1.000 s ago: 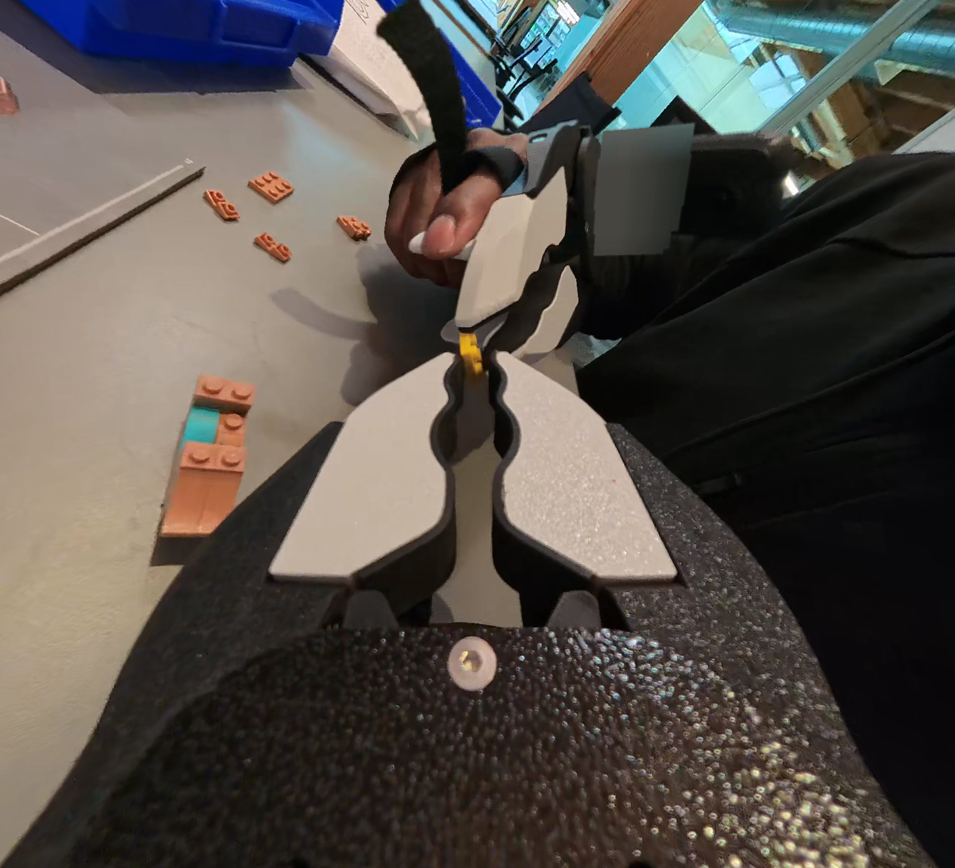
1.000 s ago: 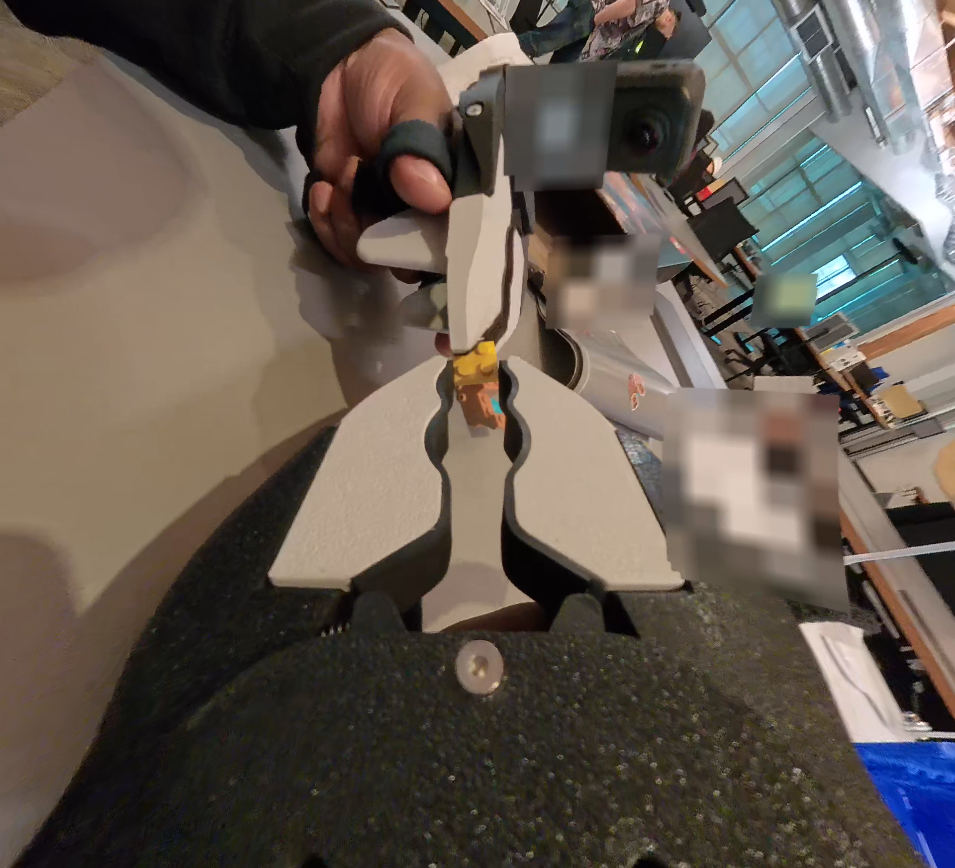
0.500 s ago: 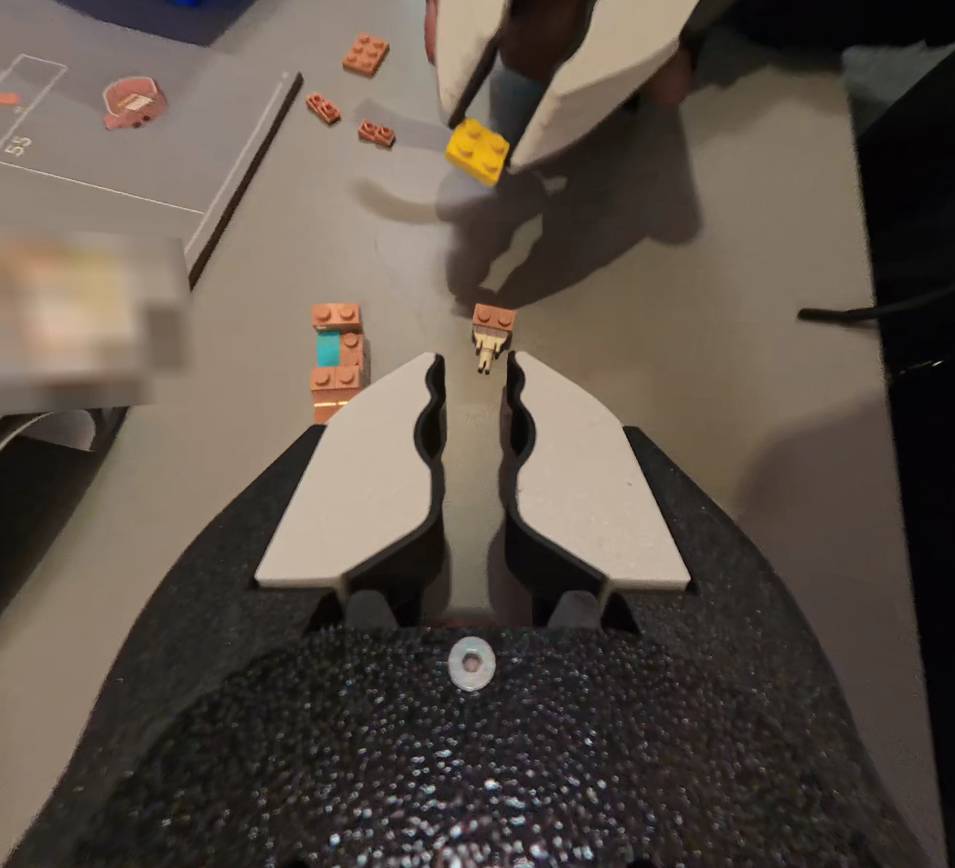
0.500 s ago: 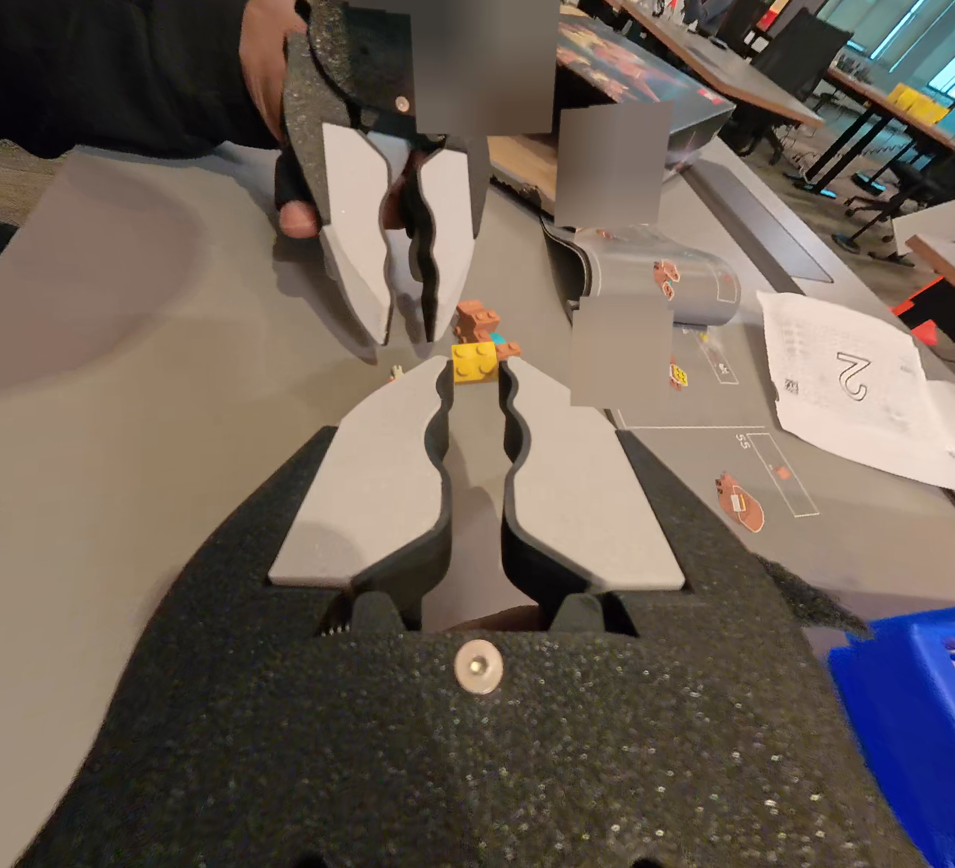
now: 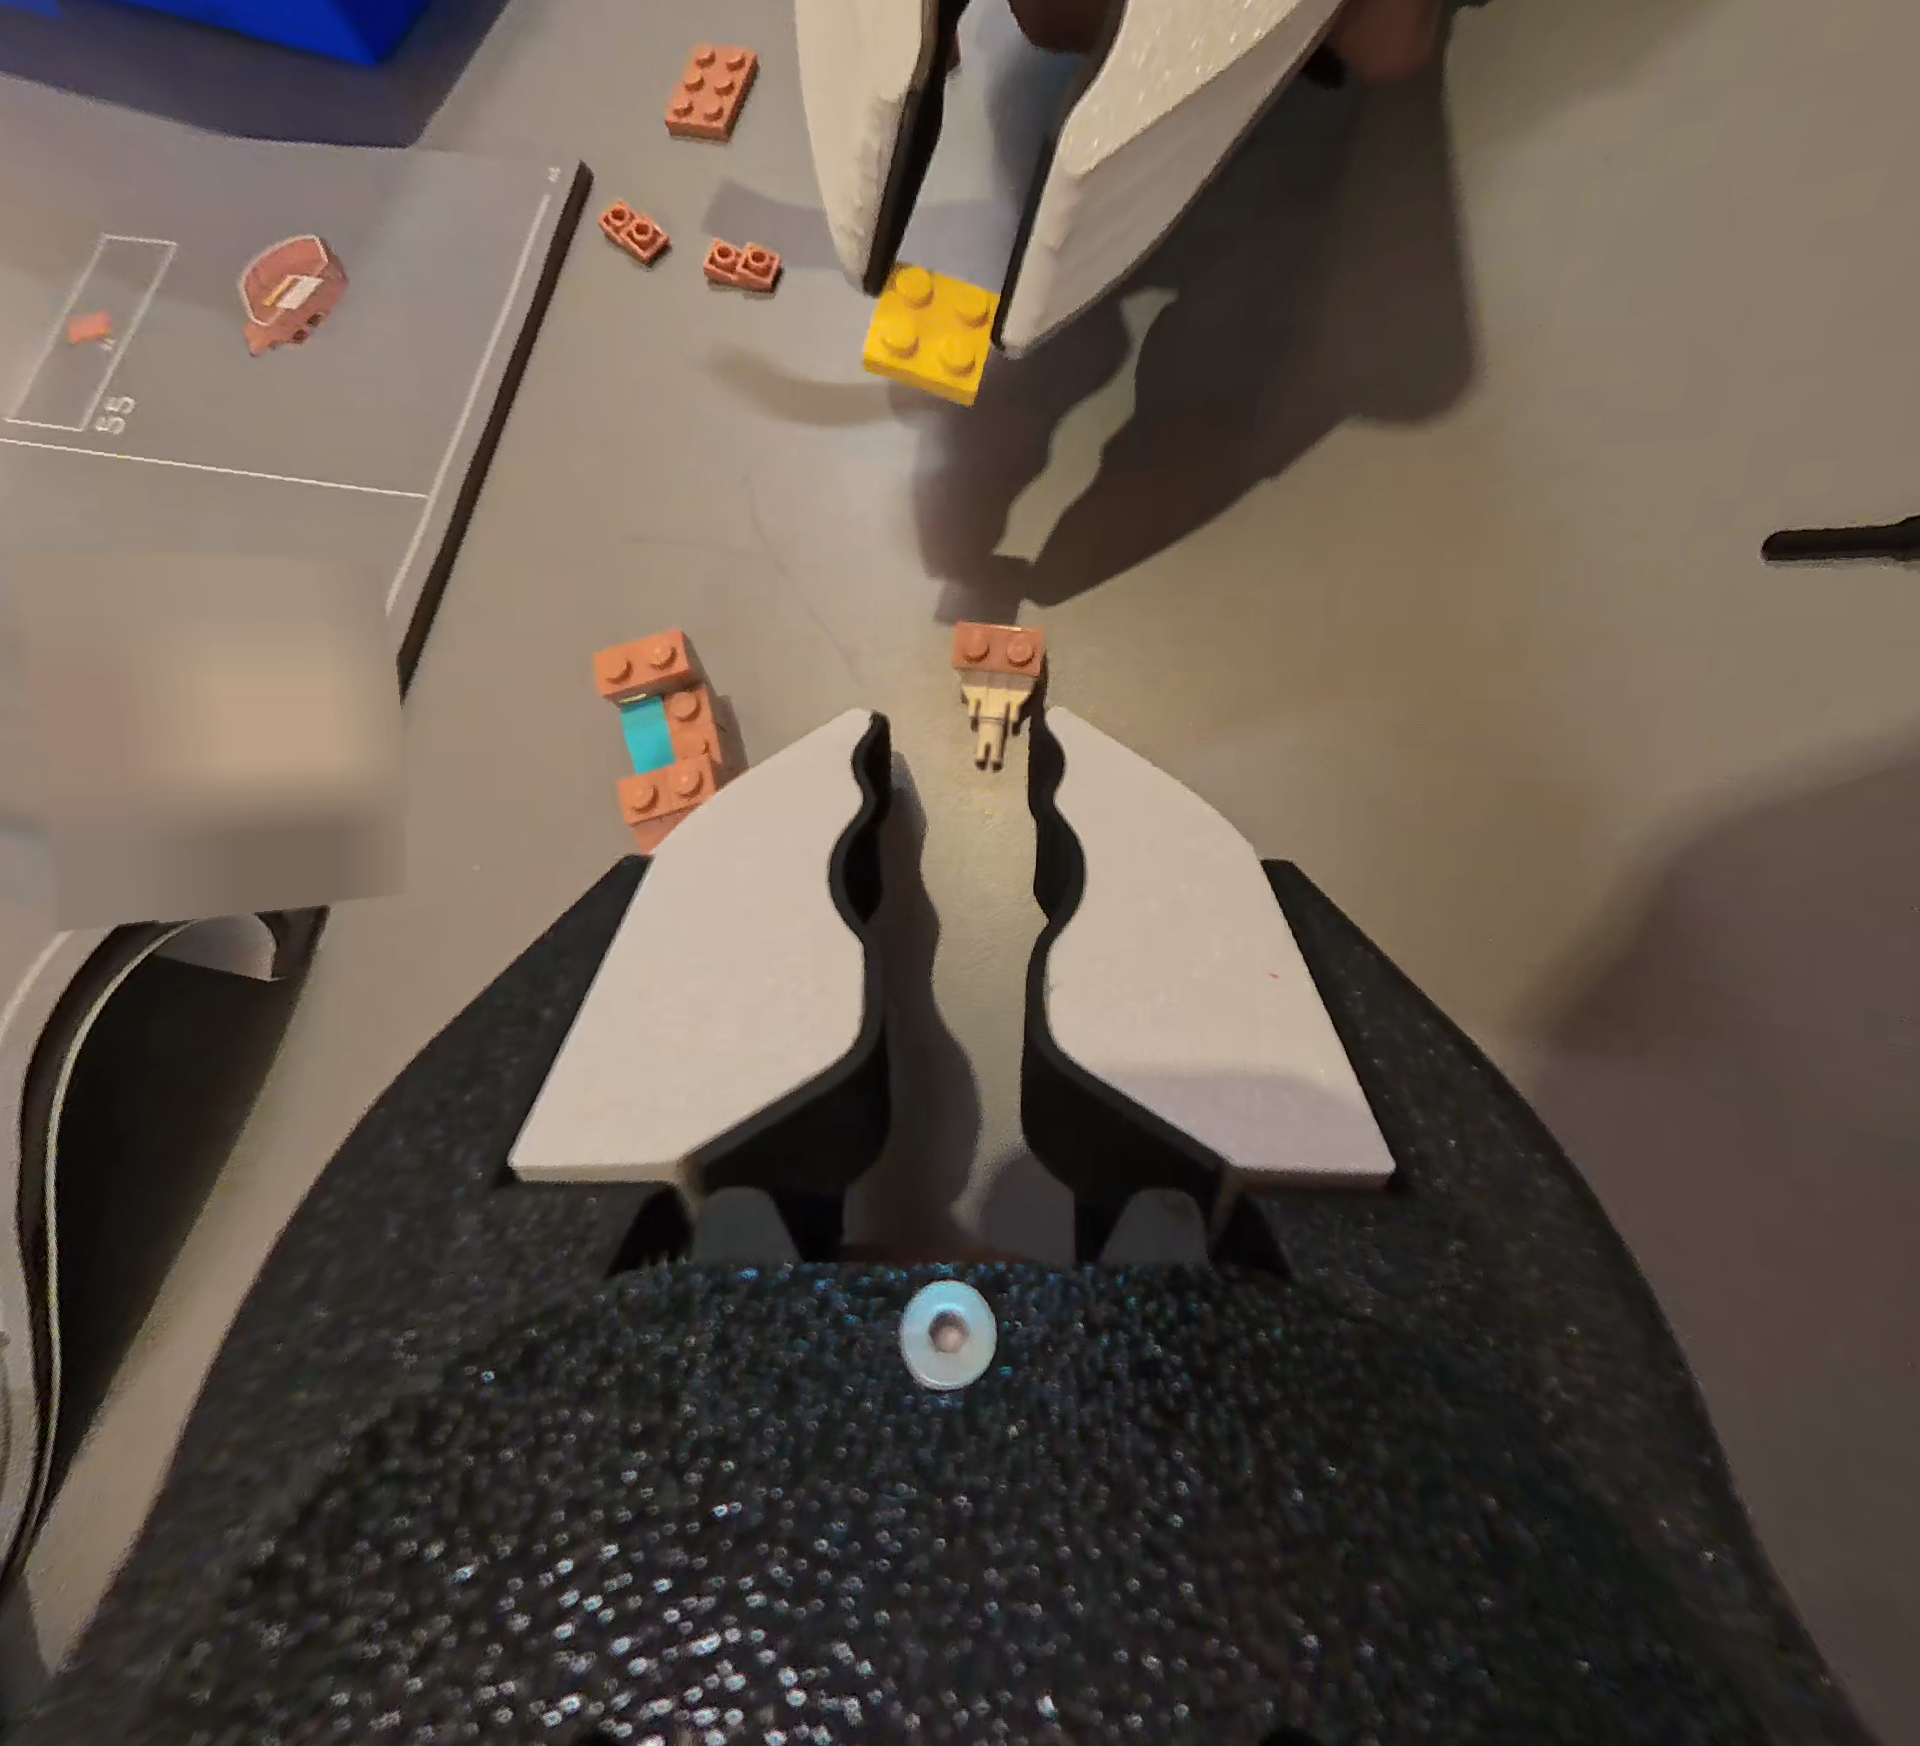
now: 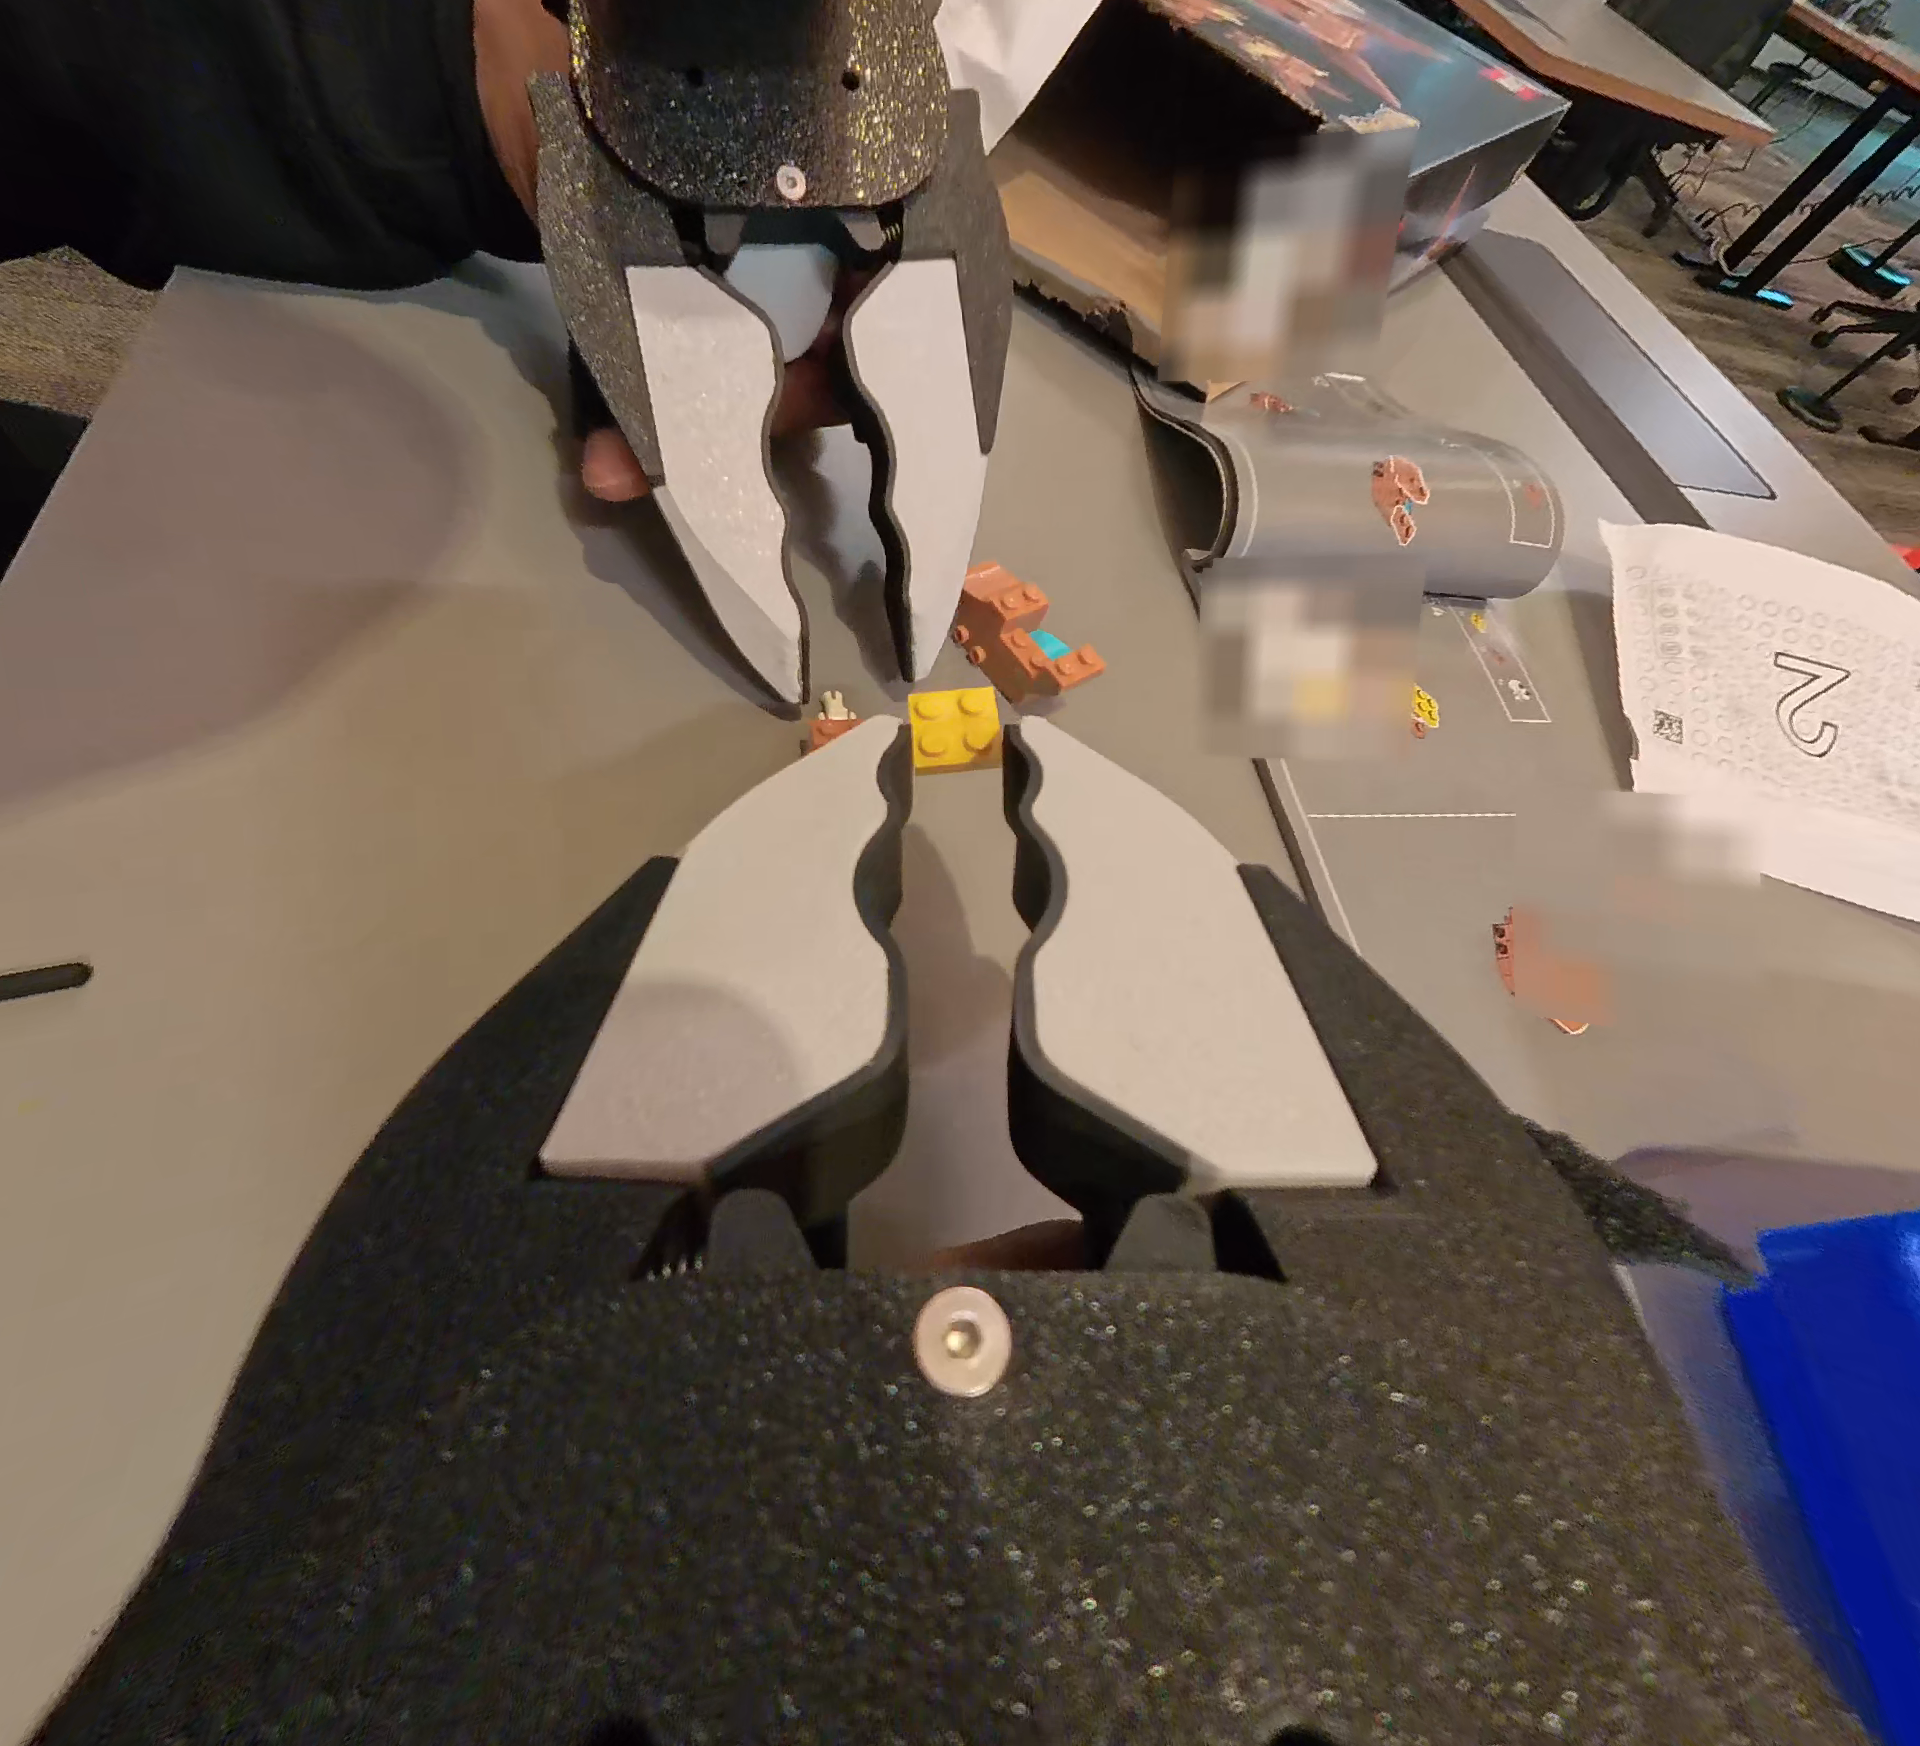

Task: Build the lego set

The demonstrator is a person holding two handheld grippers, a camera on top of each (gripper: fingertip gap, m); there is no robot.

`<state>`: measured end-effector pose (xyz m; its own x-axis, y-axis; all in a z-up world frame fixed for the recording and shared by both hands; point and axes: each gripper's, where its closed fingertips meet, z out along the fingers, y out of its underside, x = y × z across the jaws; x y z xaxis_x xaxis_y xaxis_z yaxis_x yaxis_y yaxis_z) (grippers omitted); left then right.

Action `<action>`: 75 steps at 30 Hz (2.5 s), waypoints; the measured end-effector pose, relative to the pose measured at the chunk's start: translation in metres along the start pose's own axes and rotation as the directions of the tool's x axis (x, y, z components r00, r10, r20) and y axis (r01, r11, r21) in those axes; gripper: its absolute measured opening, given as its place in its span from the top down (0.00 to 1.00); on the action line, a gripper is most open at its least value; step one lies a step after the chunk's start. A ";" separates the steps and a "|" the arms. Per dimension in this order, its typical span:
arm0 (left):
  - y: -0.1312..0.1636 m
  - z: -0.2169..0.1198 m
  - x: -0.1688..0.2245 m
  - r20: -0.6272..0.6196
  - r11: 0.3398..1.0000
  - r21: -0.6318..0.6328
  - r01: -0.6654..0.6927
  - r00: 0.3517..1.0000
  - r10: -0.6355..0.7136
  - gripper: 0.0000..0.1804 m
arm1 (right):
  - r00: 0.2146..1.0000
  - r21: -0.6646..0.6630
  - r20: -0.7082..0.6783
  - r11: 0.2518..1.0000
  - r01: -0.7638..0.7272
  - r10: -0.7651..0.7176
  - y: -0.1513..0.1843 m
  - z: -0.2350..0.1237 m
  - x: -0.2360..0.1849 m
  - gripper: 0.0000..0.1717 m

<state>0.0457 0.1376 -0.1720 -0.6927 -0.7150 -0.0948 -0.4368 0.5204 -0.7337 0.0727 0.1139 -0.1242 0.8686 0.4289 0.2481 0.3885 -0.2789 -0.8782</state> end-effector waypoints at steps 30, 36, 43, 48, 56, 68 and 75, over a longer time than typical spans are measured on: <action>-0.014 0.015 0.017 -0.060 0.999 -0.023 -0.045 0.997 0.044 1.00 | 0.988 -0.192 0.157 0.981 0.025 0.006 0.025 0.014 -0.030 0.91; -0.012 0.010 0.002 0.013 1.000 -0.010 0.022 1.000 -0.022 0.98 | 0.995 -0.186 0.094 0.982 -0.012 0.030 0.026 0.008 -0.013 0.91; -0.014 0.009 -0.012 0.085 0.993 -0.005 0.118 0.989 -0.117 0.91 | 0.998 -0.244 0.052 0.970 -0.021 0.035 0.038 0.006 -0.003 0.91; -0.014 0.016 -0.018 0.143 0.990 -0.051 0.133 0.982 -0.124 0.90 | 0.999 -0.243 0.035 0.970 -0.029 0.038 0.042 -0.003 0.002 0.91; -0.018 0.021 -0.024 0.214 0.986 -0.169 0.011 0.977 0.026 0.88 | 0.999 -0.235 0.040 0.972 -0.006 0.016 0.044 -0.017 0.003 0.91; -0.029 0.033 0.018 -0.170 0.825 -0.116 -0.553 0.829 0.532 0.91 | 0.995 -0.179 0.096 0.983 0.036 -0.019 0.046 -0.038 -0.005 0.90; -0.055 0.033 0.028 -0.269 0.847 0.070 -0.528 0.807 0.525 0.86 | 0.990 -0.211 0.128 0.974 0.080 -0.053 0.053 -0.035 -0.017 0.91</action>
<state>0.0696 0.0731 -0.1566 -0.9430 -0.1782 -0.2811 0.0357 0.7854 -0.6179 0.0893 0.0624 -0.1605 0.8002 0.5496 0.2400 0.5127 -0.4192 -0.7493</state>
